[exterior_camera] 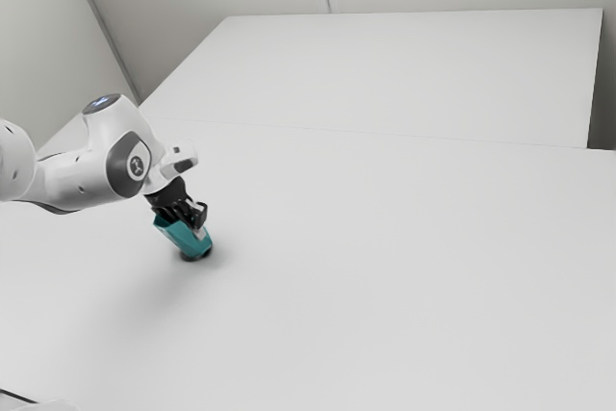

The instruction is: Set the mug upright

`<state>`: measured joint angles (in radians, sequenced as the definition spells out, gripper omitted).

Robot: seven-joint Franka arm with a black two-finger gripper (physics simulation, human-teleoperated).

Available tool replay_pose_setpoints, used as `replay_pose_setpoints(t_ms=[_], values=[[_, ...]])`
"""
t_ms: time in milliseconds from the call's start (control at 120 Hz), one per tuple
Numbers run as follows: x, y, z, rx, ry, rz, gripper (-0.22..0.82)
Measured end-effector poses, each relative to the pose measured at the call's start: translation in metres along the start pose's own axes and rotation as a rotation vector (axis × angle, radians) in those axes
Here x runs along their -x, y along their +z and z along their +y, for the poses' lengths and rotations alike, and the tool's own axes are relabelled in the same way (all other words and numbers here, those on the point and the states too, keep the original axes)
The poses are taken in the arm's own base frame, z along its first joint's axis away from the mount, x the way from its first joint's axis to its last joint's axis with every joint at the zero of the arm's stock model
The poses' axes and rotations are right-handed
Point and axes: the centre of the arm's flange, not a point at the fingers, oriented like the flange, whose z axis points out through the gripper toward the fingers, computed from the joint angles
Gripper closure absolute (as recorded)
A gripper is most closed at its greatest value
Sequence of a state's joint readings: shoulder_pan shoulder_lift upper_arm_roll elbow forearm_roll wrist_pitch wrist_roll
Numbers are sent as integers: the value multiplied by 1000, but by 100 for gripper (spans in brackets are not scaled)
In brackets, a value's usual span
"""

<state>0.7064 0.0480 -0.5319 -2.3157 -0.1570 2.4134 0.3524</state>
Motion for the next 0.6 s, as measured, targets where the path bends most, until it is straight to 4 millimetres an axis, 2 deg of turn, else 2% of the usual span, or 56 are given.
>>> replay_pose_setpoints(t_ms=[600], values=[[-5, -7, 1, -8, 54, 10, 47]])
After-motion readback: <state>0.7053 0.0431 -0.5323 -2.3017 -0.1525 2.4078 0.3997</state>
